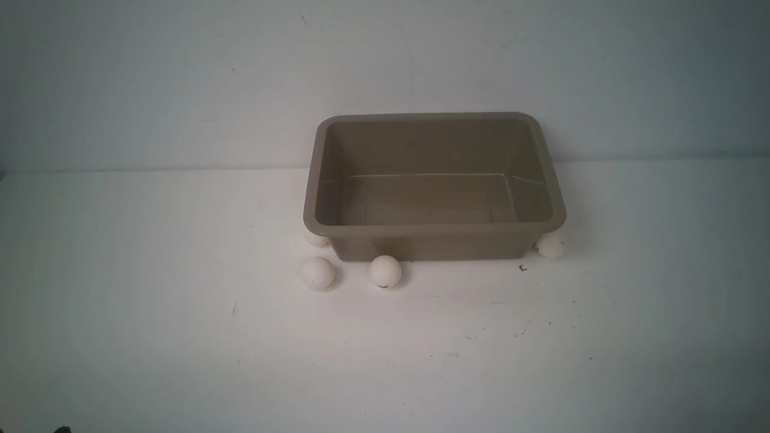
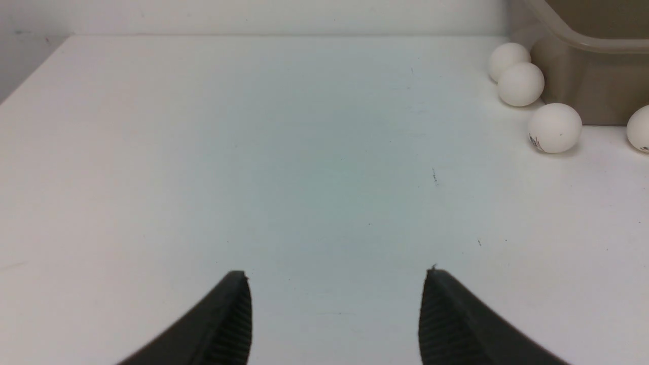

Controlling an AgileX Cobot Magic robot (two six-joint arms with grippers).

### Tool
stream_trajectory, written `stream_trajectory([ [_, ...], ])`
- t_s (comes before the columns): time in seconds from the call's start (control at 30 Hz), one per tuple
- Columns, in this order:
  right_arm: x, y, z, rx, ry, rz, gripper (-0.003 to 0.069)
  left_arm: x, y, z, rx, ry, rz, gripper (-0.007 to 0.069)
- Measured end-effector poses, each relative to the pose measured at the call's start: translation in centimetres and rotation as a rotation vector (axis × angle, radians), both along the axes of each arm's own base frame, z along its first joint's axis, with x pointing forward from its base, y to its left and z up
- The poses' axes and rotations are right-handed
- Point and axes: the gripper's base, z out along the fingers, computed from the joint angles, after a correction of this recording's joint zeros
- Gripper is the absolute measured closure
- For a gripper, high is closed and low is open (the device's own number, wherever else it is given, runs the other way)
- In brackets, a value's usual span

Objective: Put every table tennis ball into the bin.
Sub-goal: Use the right arm to clamp the table tennis ball closest to it

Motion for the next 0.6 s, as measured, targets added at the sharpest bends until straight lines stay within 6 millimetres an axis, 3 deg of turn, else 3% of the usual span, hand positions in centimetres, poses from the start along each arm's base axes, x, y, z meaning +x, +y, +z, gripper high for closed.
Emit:
stream_trajectory([
  [0.43, 0.01, -0.02, 0.02, -0.005, -0.003, -0.001, 0.0418, 0.0, 0.0, 0.0, 0.0, 0.0, 0.0, 0.022],
  [0.6, -0.01, 0.19, 0.49, 0.091, -0.02, 0.003, 0.0418, 0.0, 0.0, 0.0, 0.0, 0.0, 0.0, 0.022],
])
